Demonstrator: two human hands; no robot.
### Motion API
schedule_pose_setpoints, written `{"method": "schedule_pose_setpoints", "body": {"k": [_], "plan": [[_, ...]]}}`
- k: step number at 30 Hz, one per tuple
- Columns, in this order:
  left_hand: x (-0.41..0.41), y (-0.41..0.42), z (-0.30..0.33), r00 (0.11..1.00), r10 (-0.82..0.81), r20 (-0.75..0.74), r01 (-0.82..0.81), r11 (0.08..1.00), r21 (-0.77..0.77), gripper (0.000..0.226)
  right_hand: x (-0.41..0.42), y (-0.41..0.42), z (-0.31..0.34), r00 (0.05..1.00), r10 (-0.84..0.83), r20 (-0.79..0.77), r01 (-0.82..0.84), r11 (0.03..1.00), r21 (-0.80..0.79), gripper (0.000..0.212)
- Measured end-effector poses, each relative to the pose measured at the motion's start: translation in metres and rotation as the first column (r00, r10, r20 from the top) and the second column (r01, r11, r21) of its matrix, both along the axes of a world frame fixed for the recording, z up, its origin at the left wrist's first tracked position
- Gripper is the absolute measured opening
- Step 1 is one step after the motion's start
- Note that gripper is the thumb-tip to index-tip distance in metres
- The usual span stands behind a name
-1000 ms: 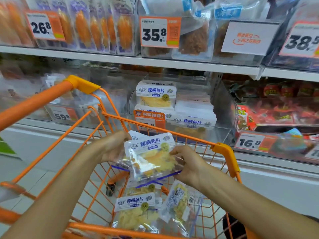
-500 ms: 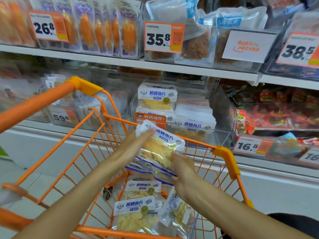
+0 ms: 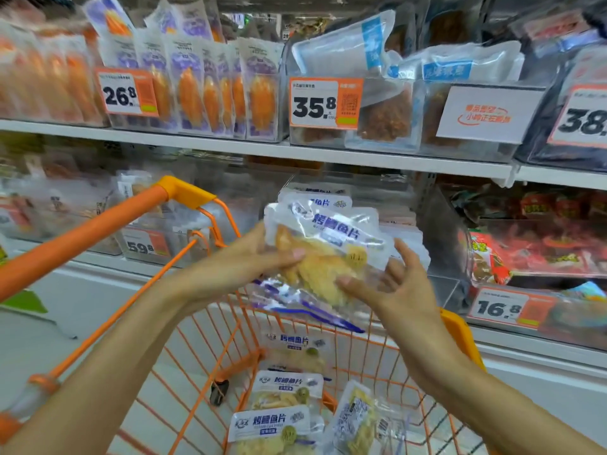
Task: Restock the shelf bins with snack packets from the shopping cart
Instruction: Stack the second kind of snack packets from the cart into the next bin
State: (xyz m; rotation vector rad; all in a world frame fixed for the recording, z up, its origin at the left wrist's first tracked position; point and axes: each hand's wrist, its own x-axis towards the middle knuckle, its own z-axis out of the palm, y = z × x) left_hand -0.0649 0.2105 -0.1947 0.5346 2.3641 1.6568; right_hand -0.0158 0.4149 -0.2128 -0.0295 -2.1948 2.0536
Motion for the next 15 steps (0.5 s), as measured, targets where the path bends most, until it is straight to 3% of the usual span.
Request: {"method": "schedule_pose_setpoints", "body": {"k": [4, 6, 11, 15], "plan": [[-0.042, 0.009, 0.019, 0.968, 0.076, -0.237, -0.090, 0.995, -0.049, 0.068, -0.065, 0.009, 0.020, 0.961, 0.042, -0.275, 0.022, 0.974, 0.225, 0.056], [-0.064, 0.009, 0.016, 0.933, 0.116, -0.340, -0.156, 0.984, -0.091, 0.072, -0.096, 0.014, 0.018, 0.935, 0.059, -0.351, 0.055, 0.951, 0.306, 0.052], [-0.107, 0.009, 0.005, 0.863, 0.203, -0.462, -0.302, 0.942, -0.149, 0.062, -0.143, 0.018, 0.002, 0.895, 0.075, -0.439, 0.097, 0.930, 0.356, 0.046], [-0.124, 0.009, -0.003, 0.852, 0.225, -0.472, -0.336, 0.927, -0.165, 0.061, -0.162, 0.017, -0.009, 0.884, 0.071, -0.461, 0.116, 0.924, 0.364, 0.044]]}}
